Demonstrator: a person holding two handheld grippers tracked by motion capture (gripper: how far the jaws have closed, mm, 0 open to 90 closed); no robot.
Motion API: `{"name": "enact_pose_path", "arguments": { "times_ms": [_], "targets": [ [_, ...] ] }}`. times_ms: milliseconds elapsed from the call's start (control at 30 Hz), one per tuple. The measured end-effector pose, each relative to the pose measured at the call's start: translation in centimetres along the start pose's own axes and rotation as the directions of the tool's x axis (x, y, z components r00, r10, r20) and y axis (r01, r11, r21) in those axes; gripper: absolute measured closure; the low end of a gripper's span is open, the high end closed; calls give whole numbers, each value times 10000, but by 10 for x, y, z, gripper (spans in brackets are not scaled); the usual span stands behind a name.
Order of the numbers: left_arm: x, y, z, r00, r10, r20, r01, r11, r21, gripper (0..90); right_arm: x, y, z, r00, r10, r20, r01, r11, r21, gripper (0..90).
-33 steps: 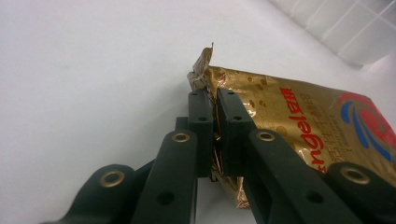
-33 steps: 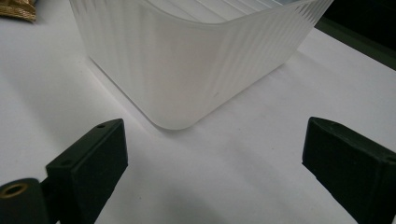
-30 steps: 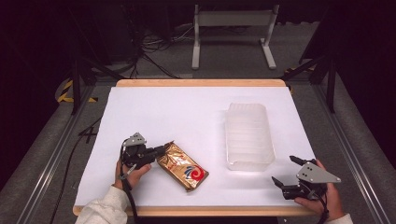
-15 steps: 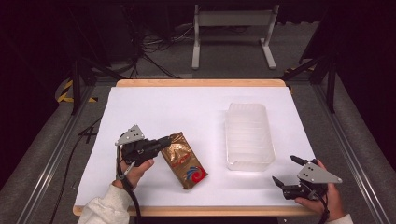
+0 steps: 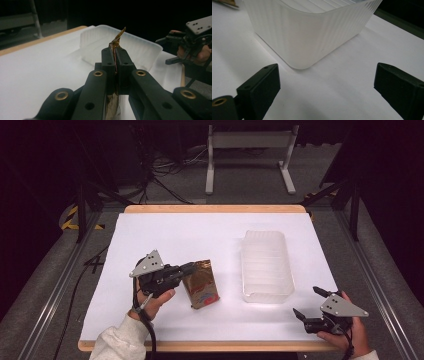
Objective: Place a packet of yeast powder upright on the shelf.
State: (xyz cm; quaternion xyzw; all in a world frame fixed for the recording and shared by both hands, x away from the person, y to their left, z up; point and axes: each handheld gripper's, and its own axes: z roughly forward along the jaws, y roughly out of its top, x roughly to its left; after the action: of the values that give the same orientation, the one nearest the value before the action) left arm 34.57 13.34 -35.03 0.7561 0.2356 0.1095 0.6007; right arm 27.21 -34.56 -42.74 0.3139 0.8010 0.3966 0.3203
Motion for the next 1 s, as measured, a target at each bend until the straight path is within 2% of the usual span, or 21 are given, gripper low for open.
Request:
{"name": "enact_pose_path", "arguments": {
  "times_ms": [33,67,300,333,600,867,1000],
  "targets": [
    [0,0,0,10000,0,0,0,10000,0,868,0,0,0,10000,0,0,0,10000,0,74],
    [0,2,1,9999,164,48,-164,9999,-9,868,0,0,1,10000,-9,-4,9,10000,35,74],
    [-1,7,9,9996,199,215,-200,9998,3,869,0,0,1,10000,-34,-18,34,10000,89,74],
    [-2,8,11,9990,395,210,-396,9992,41,869,0,-1,1,10000,-38,5,38,10000,85,74],
    [-2,15,14,9985,471,274,-472,9989,8,869,0,-1,1,10000,-1,3,1,10000,82,74],
    [-5,26,18,9973,586,446,-576,9981,-240,869,0,-1,1,10000,13,20,-13,10000,11,74],
    [-9,36,22,9943,860,635,-834,9956,-425,870,-1,-1,0,9999,118,34,-118,9999,-46,74]
  ]
}}
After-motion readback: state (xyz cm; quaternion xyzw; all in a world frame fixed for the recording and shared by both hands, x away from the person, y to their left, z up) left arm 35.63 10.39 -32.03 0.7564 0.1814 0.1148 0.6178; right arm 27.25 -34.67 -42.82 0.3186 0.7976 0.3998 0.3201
